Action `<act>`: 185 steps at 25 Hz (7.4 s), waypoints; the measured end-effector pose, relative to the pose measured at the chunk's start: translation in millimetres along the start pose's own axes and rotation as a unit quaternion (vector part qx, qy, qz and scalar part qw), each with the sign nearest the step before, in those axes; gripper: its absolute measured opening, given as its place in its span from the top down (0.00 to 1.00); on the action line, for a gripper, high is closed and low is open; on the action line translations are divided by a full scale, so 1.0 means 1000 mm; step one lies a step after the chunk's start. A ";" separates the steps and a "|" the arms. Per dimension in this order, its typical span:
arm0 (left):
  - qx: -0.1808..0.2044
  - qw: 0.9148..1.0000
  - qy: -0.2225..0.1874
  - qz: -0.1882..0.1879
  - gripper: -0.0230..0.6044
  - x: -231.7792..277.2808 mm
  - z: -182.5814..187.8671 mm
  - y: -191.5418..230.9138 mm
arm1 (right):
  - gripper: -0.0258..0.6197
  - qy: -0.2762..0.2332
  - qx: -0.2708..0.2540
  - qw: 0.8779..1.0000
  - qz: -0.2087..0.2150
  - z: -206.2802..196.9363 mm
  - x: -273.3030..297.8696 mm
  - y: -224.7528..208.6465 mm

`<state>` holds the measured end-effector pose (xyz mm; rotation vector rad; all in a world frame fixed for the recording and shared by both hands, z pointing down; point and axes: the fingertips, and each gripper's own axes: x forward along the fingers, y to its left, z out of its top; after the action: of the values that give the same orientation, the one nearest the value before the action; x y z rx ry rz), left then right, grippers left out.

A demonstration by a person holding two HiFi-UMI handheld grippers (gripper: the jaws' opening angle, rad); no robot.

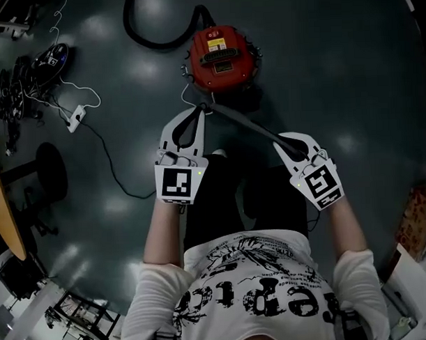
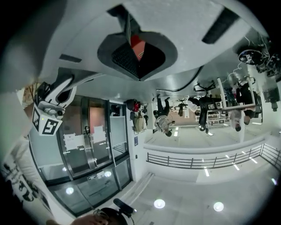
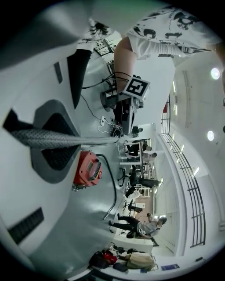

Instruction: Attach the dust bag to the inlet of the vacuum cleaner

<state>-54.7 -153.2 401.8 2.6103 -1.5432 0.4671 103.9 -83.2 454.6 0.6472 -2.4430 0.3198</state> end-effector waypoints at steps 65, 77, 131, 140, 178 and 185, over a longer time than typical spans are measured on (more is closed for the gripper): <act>0.423 0.899 0.097 -0.057 0.79 0.255 -0.178 0.055 | 0.92 0.019 -0.248 0.966 0.069 -0.161 0.181 -0.073; 0.407 0.907 0.097 -0.054 0.80 0.252 -0.177 0.055 | 0.90 0.025 -0.296 0.955 0.023 -0.159 0.180 -0.088; -0.018 0.980 -0.168 0.104 0.89 0.061 -0.092 0.042 | 0.89 -0.244 0.041 0.961 -0.121 -0.026 0.090 -0.112; -0.098 0.968 -0.149 0.180 0.96 0.030 -0.109 0.040 | 0.96 -0.296 0.042 0.936 -0.186 -0.007 0.089 -0.103; -0.111 0.966 -0.156 0.174 0.96 -0.344 0.361 -0.023 | 0.96 -0.278 -0.008 0.927 -0.252 0.331 -0.345 0.140; -0.099 0.966 -0.176 0.160 0.96 -0.379 0.358 -0.012 | 0.96 -0.274 0.011 0.928 -0.254 0.325 -0.324 0.184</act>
<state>-134.9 95.0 -49.2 2.3911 -2.0118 -0.1466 83.8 77.1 -13.0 1.5079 -2.6445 -0.0591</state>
